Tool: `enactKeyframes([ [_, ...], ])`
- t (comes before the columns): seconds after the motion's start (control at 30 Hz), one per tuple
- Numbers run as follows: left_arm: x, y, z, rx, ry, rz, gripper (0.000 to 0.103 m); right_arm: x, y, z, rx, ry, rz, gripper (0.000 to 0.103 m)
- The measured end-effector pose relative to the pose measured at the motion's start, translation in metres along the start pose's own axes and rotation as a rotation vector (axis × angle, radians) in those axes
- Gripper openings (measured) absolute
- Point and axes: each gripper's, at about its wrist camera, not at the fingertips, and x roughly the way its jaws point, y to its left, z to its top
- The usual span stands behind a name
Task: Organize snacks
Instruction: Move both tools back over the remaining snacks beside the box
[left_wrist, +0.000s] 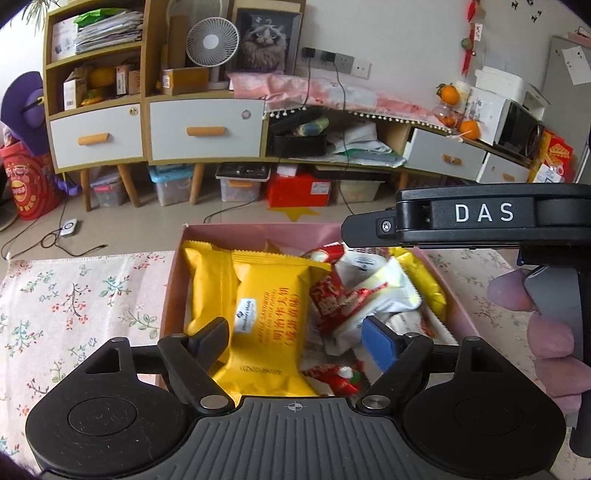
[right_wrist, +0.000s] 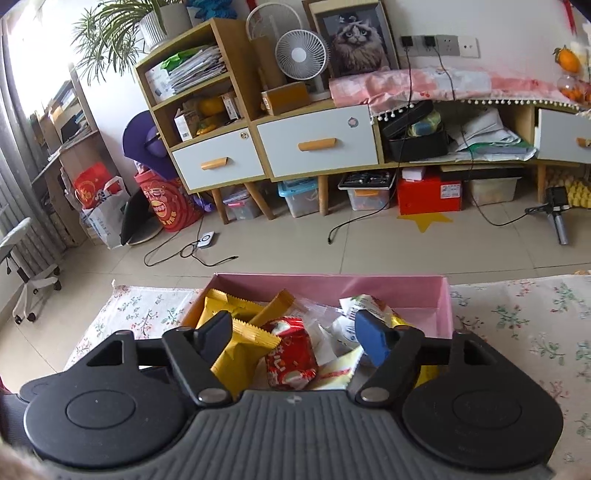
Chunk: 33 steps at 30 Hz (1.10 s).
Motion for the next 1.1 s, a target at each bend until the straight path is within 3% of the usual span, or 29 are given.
enactKeyframes([
  [0.17, -0.012, -0.01, -0.004, 0.024, 0.0, -0.006, 0.088, -0.012, -0.002, -0.005, -0.013, -0.001, -0.021, 0.092],
  [0.33, -0.025, -0.018, -0.014, 0.048, 0.007, 0.009, 0.092, -0.027, -0.005, -0.015, -0.016, 0.007, -0.043, 0.099],
  [1.1, -0.072, -0.03, -0.07, 0.087, 0.087, 0.122, 0.093, -0.075, 0.005, -0.063, -0.158, 0.035, -0.152, 0.103],
])
